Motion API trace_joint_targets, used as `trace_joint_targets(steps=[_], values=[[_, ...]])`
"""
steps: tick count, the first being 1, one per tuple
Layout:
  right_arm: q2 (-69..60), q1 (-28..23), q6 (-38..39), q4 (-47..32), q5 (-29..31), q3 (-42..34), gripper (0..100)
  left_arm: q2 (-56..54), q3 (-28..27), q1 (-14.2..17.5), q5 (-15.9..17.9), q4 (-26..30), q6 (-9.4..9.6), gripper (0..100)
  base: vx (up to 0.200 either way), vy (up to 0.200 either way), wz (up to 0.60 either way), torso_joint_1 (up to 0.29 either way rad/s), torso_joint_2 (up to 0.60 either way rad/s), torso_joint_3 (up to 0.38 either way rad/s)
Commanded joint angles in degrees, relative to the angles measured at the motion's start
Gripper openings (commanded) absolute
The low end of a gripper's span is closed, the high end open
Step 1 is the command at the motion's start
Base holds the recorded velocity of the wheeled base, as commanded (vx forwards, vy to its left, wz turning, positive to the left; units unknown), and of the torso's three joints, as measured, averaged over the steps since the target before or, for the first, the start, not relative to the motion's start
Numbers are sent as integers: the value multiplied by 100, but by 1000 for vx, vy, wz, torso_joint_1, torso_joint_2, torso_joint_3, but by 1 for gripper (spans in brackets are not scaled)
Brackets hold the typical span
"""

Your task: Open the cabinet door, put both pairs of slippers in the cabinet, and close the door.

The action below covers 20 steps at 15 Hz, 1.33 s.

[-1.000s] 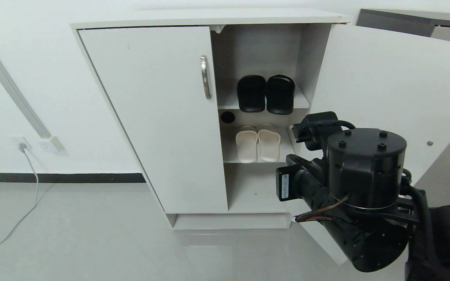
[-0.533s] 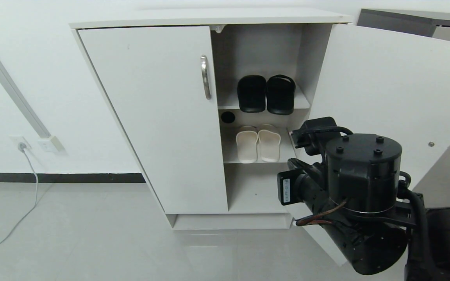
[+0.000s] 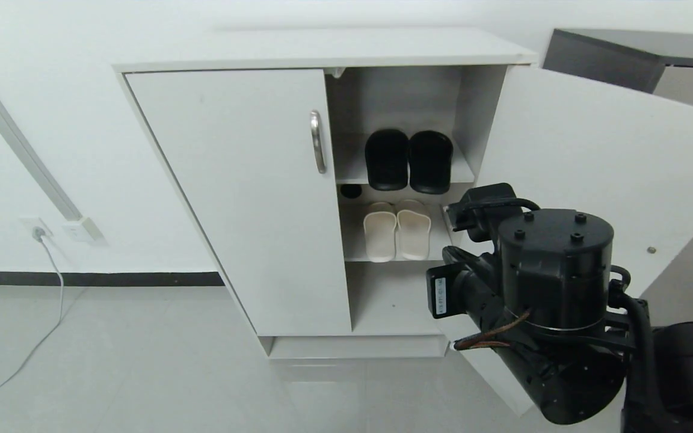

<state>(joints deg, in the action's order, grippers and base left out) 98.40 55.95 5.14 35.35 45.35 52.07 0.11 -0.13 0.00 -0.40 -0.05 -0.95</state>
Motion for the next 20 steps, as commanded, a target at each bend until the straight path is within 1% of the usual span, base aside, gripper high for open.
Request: trace_joint_targets(steps=[1,11,20], values=[[39,-14,4,-11,0,-3,0,7,5,0,-4,5,-2,0,0,0,0,22,-554,-364],[47,-41,13,-2,0,-74,0,7,5,0,-4,5,-2,0,0,0,0,135,-470,-332],[12,-67,-66,-11,9,-170,0,7,5,0,-4,5,-2,0,0,0,0,197,-509,-312]])
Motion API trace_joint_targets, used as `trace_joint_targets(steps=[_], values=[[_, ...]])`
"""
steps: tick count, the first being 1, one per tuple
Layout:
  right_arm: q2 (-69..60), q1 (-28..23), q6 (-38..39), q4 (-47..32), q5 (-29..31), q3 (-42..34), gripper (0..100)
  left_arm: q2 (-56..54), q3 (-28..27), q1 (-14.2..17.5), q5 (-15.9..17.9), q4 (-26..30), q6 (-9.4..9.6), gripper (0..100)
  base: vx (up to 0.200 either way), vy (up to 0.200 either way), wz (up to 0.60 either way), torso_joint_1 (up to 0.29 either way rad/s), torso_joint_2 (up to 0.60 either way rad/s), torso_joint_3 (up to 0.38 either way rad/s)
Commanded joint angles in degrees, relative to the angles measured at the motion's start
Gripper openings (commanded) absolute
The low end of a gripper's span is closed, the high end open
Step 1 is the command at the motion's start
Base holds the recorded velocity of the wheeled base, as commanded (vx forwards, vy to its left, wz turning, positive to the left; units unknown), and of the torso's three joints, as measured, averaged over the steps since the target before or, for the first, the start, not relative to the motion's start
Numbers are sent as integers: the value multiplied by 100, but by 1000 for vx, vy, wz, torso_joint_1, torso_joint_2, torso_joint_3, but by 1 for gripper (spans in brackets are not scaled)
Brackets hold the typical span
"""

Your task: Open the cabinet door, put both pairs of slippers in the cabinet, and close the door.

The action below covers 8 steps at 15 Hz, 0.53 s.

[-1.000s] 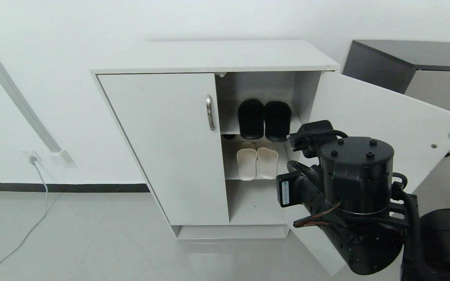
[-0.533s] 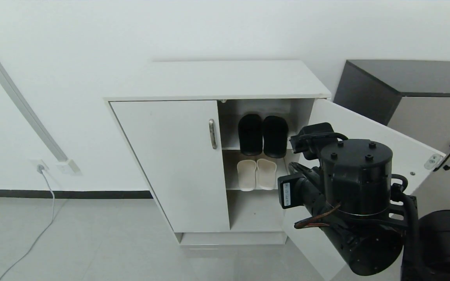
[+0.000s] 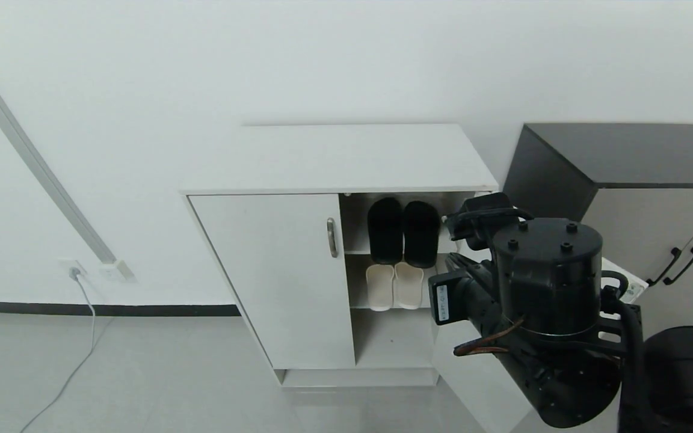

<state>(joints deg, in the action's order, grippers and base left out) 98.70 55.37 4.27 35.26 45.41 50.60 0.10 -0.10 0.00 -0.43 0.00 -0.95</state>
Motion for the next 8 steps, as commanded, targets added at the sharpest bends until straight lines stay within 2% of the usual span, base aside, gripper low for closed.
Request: trace_joint_targets(steps=[1,5,8], values=[[-43,-61,-145,16,3,-121,0,8,1,0,-1,0,-2,0,0,0,0,237,-549,-325],[-70,-105,-225,535,-111,-349,0,8,1,0,-1,0,7,0,0,0,0,226,-512,-289],[-17,-105,-277,623,-190,-411,0,-1,1,0,-1,0,7,0,0,0,0,53,-118,-76]])
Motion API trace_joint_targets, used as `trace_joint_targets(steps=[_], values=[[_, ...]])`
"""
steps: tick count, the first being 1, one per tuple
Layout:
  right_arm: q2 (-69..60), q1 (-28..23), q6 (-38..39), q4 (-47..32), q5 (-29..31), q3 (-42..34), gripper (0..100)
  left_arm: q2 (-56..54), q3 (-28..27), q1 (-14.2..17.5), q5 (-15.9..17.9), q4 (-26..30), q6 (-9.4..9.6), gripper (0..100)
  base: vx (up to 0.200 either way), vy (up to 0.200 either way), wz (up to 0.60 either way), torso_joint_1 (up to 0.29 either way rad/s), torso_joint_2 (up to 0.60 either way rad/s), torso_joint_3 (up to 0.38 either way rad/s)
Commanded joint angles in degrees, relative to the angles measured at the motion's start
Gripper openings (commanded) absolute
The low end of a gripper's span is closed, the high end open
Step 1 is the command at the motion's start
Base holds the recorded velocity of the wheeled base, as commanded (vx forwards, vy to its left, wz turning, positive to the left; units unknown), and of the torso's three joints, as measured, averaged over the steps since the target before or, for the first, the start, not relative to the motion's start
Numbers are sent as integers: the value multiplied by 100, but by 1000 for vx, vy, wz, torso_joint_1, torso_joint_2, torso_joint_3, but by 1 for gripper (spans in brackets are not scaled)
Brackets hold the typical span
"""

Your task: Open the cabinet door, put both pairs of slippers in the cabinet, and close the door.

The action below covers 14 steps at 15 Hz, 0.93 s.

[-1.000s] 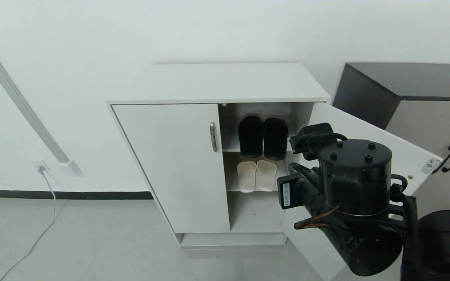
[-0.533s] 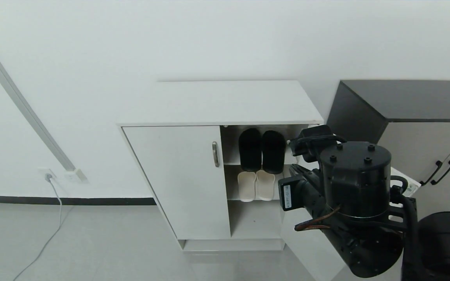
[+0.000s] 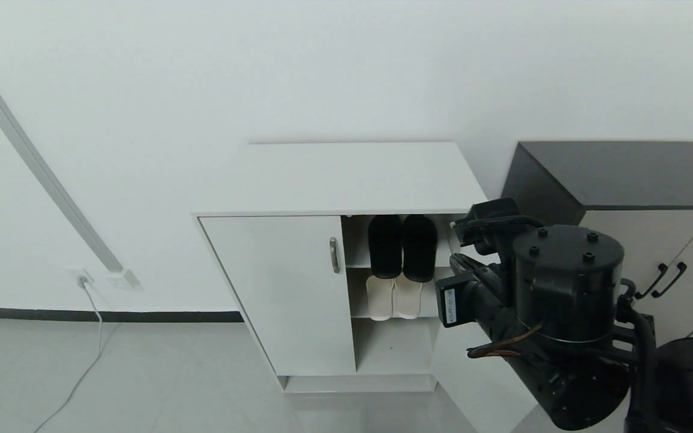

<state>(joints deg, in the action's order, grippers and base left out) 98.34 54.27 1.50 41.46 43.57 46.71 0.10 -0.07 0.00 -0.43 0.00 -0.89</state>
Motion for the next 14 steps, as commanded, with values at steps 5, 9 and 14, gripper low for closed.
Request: trace_joint_targets(steps=[5,9,14], values=[[1,4,8,2,-68,-75,0,8,-1,0,-1,0,-16,0,0,0,0,0,0,0],[1,4,17,2,-138,-127,0,8,-1,0,-1,0,-8,0,0,0,-300,2,1,0],[-17,-4,8,2,-138,-127,0,8,-1,0,-1,0,-8,0,0,0,-600,7,0,2]])
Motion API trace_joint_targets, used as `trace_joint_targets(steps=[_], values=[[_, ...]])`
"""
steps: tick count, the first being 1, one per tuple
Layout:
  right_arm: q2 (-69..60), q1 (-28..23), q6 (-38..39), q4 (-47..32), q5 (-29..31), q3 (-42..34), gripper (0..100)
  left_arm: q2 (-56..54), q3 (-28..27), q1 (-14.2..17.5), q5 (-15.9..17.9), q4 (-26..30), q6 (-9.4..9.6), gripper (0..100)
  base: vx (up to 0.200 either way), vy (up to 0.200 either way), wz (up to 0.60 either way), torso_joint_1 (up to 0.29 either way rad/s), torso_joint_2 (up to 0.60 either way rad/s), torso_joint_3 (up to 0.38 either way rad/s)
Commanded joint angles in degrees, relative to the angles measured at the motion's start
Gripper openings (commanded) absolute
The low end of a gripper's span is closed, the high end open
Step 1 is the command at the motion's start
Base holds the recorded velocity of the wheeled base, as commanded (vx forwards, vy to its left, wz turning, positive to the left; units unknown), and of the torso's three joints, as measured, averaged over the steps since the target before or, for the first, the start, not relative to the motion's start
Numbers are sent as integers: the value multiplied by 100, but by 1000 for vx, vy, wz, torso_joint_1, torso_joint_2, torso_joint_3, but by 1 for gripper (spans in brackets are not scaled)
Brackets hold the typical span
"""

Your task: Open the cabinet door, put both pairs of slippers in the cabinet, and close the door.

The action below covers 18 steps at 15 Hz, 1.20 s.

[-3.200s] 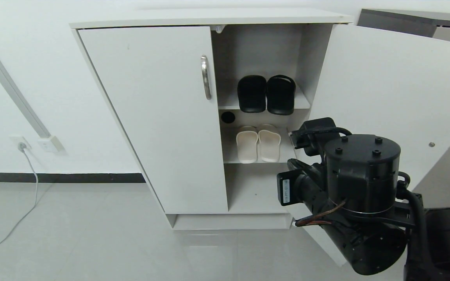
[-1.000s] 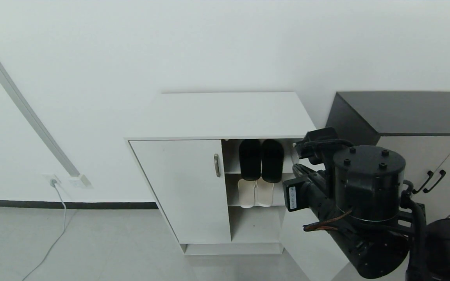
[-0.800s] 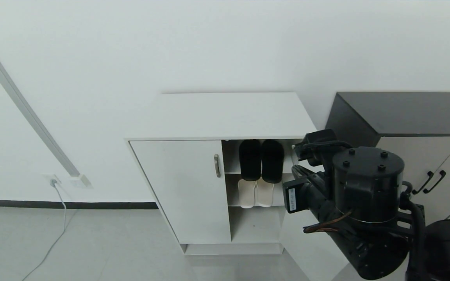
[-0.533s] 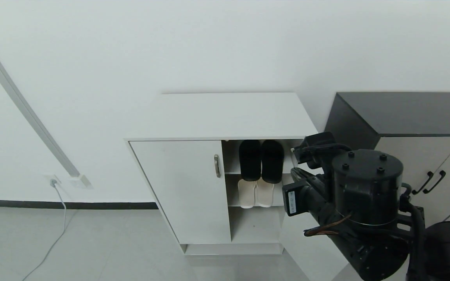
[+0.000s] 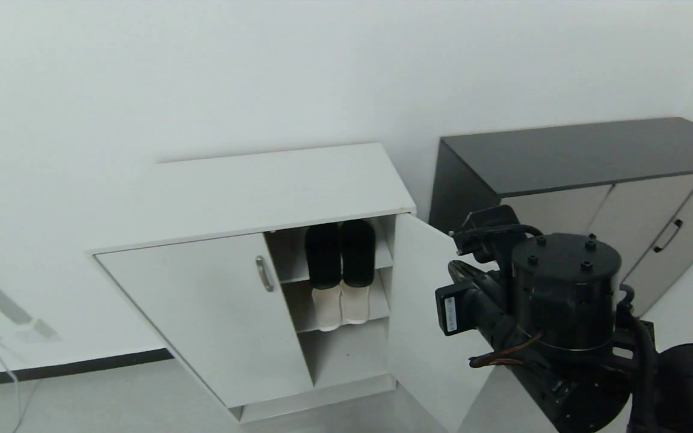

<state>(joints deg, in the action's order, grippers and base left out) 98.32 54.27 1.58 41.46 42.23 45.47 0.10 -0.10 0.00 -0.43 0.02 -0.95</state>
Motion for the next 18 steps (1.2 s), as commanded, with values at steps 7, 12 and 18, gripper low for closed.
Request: trace_joint_targets(steps=[7,12,18], values=[[3,-101,-27,143,-57,-3,0,8,1,0,-1,-2,-10,0,0,0,-86,0,0,0],[12,-127,-35,152,-66,14,0,8,1,0,-1,-2,-10,0,-80,0,0,3,1,1],[38,-189,-44,143,-66,58,0,8,1,0,-1,-2,-2,0,-133,0,0,-2,2,-2]])
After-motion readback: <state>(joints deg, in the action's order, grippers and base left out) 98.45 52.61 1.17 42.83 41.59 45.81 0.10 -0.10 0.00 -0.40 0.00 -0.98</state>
